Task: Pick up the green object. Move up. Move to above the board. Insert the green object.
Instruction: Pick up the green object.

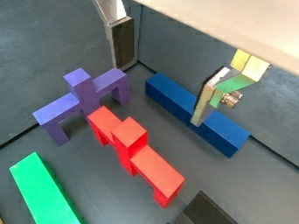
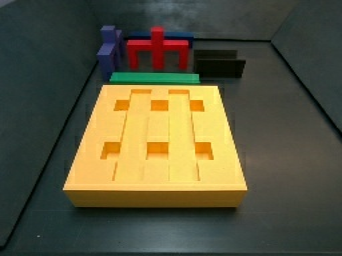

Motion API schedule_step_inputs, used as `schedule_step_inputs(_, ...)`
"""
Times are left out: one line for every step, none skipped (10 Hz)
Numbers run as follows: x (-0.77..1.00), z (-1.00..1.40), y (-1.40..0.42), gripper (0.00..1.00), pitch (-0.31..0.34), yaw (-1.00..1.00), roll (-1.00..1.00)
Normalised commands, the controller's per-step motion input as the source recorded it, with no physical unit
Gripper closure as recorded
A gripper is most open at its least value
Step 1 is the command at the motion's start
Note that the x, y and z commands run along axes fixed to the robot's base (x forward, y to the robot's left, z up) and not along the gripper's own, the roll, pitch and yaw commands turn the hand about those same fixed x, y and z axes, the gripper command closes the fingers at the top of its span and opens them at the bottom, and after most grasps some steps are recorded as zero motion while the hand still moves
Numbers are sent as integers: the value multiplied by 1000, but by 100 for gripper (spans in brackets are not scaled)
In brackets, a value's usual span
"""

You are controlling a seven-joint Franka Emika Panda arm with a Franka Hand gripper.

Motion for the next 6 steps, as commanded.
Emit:
schedule_step_inputs(0,-6,0,0,-10,0,-21)
schedule_step_inputs(46,0,0,0,0,0,0)
schedule_step_inputs(-20,-200,-117,0,-203,-106,-200)
schedule_step_inputs(-49,-194,-314,0,-294,-420,-357)
schedule_step_inputs(-49,-134,-343,0,-293,-611,-253)
schedule_step_inputs(0,-97,-246,0,-234,-737,-206)
